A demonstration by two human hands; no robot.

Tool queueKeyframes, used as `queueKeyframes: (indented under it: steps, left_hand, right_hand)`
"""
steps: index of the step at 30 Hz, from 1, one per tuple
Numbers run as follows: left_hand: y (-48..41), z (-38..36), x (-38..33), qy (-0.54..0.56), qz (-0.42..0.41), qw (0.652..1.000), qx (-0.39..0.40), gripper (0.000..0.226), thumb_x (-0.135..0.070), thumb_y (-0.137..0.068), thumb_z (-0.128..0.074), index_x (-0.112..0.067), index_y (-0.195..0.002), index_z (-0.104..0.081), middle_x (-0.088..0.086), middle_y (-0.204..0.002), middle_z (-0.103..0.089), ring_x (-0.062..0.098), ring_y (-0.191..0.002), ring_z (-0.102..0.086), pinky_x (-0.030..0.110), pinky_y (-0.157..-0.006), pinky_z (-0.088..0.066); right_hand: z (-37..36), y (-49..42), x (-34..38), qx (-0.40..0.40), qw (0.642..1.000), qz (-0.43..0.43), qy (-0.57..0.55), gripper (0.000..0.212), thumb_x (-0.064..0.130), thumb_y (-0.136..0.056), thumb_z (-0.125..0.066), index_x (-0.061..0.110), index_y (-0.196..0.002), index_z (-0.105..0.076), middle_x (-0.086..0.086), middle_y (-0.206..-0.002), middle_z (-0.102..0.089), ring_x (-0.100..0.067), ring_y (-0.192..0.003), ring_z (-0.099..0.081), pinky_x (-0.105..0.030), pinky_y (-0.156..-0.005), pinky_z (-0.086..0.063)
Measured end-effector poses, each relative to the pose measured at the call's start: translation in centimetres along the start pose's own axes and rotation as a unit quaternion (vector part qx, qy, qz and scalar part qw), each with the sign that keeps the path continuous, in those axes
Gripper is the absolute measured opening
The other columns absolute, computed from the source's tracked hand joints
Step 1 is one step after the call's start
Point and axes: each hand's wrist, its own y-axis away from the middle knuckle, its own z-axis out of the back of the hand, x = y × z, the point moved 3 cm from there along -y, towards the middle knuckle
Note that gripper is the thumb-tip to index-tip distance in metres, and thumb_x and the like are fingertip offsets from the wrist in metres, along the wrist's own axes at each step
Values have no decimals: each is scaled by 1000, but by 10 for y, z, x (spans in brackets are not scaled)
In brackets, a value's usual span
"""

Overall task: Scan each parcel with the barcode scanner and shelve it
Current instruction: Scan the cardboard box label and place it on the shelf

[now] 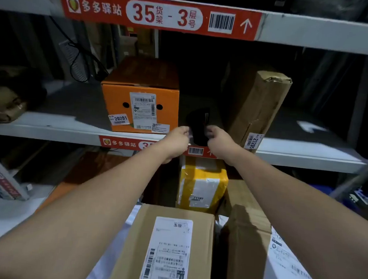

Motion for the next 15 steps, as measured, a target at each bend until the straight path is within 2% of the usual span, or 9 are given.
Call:
queueKeyframes:
  steps: [2, 4, 7, 9, 11, 13, 15]
  left_hand:
    - [-6, 0, -2, -7, 2, 1000, -2, 56, -5, -109, -41, -15, -163, -30, 7, -161, -43, 19, -129, -51, 37, -105, -49]
    - [-11, -2, -3, -9, 6, 1000, 3, 57, -9, -109, -41, -19, -163, -30, 7, -159, -47, 16, -119, -50, 35, -99, -48]
    - [-14, -6, -1, 19, 25, 999, 16, 58, -10, -108, -37, -22, -164, -29, 6, -158, -45, 20, -128, -51, 37, -97, -46]
    - [-13, -7, -3, 46, 33, 998, 17, 59, -6, -107, -37, -20, -164, -30, 9, -161, -42, 25, -140, -47, 35, -95, -43]
    - [-8, -6, -6, 84, 31, 996, 24, 56, -2, -108, -37, -15, -162, -32, 7, -160, -43, 22, -141, -47, 30, -94, -46]
    - [1, -7, -8, 135, 31, 990, 37, 56, 4, -108, -36, -9, -162, -30, 8, -163, -41, 21, -147, -43, 31, -104, -48]
    - [6, -6, -5, 162, 33, 986, 34, 57, 8, -107, -37, -5, -162, -27, 13, -167, -34, 27, -153, -36, 39, -116, -42]
  right_hand:
    - [-1, -3, 1, 4, 1000, 1, -11, 65, -3, -101, -46, 16, -162, -34, -10, -156, -50, -29, -139, -50, -42, -112, -47]
    - [-4, -8, 2, 5, 1000, -4, -16, 61, 1, -102, -44, 16, -161, -35, -11, -153, -52, -29, -133, -54, -40, -107, -50]
    - [-8, -13, 5, -4, 1000, -6, -22, 57, 10, -106, -44, 17, -162, -34, -11, -151, -53, -28, -124, -58, -41, -103, -53]
    - [-9, -13, 5, -22, 999, -3, -28, 52, 16, -109, -48, 16, -160, -38, -11, -151, -54, -27, -126, -59, -37, -100, -52]
    - [-7, -10, 4, -43, 998, -1, -41, 49, 20, -108, -54, 15, -156, -46, -10, -150, -57, -27, -128, -59, -34, -98, -50]
    - [-6, -5, 2, -60, 996, -1, -58, 50, 21, -105, -62, 14, -153, -51, -10, -147, -60, -26, -129, -60, -31, -95, -47]
    - [-4, 1, 1, -71, 995, -4, -70, 53, 21, -101, -68, 13, -151, -53, -10, -145, -62, -25, -128, -61, -29, -93, -46]
